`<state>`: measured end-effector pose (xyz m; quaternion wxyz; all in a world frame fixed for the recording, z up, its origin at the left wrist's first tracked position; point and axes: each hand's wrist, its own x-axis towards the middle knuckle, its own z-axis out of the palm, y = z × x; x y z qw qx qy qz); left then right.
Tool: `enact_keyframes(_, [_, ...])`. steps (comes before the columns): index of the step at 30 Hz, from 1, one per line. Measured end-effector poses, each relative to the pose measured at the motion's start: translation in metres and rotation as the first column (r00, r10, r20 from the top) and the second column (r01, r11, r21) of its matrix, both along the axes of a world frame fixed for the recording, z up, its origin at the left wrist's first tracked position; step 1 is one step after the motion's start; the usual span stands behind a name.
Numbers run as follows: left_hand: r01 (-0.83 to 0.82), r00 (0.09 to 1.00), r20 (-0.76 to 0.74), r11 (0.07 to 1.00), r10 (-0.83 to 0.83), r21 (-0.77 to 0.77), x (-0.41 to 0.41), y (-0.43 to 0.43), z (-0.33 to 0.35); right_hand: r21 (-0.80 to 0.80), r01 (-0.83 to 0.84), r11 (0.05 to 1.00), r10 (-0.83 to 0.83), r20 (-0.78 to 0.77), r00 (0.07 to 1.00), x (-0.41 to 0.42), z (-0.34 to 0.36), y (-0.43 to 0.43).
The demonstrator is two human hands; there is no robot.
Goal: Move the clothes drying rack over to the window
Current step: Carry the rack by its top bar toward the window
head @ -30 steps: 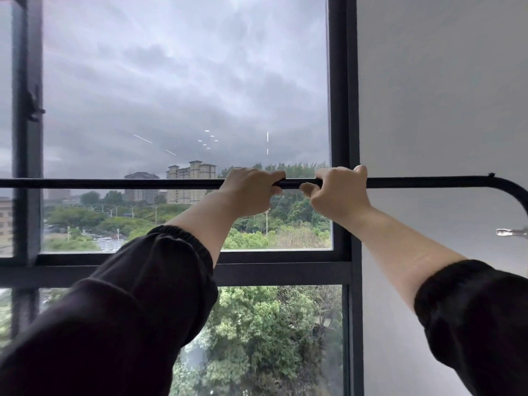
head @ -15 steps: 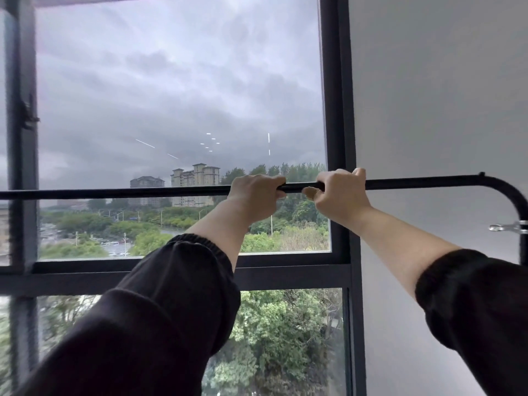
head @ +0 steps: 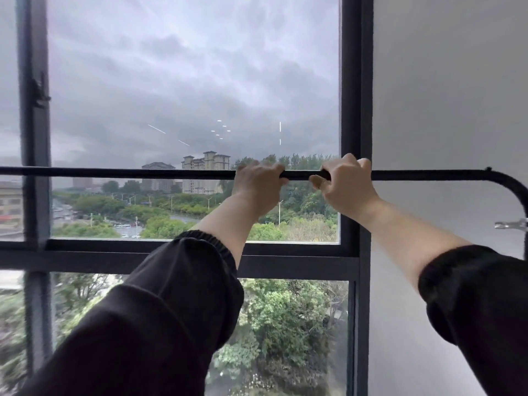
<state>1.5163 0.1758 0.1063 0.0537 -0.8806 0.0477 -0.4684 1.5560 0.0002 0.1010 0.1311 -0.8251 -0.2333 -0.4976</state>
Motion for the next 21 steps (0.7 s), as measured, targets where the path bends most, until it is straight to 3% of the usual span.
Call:
enact_keyframes(3, [0.033,0.999,-0.024,0.998,-0.035,-0.044,-0.012,0.019,-0.014,-0.080,0.045,0.996,-0.040,0.061,0.997,-0.013,-0.022,0.013])
enact_keyframes(7, [0.059,0.998,0.022,0.997,-0.058,-0.047,-0.042,0.048,-0.039,-0.181,-0.030,0.983,0.052,0.117,0.992,-0.033,-0.060,0.050])
enact_keyframes(9, [0.036,0.998,0.048,0.997,-0.033,-0.066,-0.058,0.064,-0.052,-0.152,-0.067,0.986,0.086,0.121,0.989,-0.046,-0.069,0.072])
enact_keyframes(18, [-0.092,0.996,0.000,0.968,0.095,-0.231,-0.127,0.151,-0.116,-0.070,-0.370,0.927,0.366,-0.065,0.929,-0.095,-0.096,0.165])
enact_keyframes(21, [-0.221,0.975,-0.028,0.940,0.221,-0.260,-0.148,0.179,-0.132,-0.069,-0.423,0.903,0.416,-0.100,0.904,-0.107,-0.103,0.197])
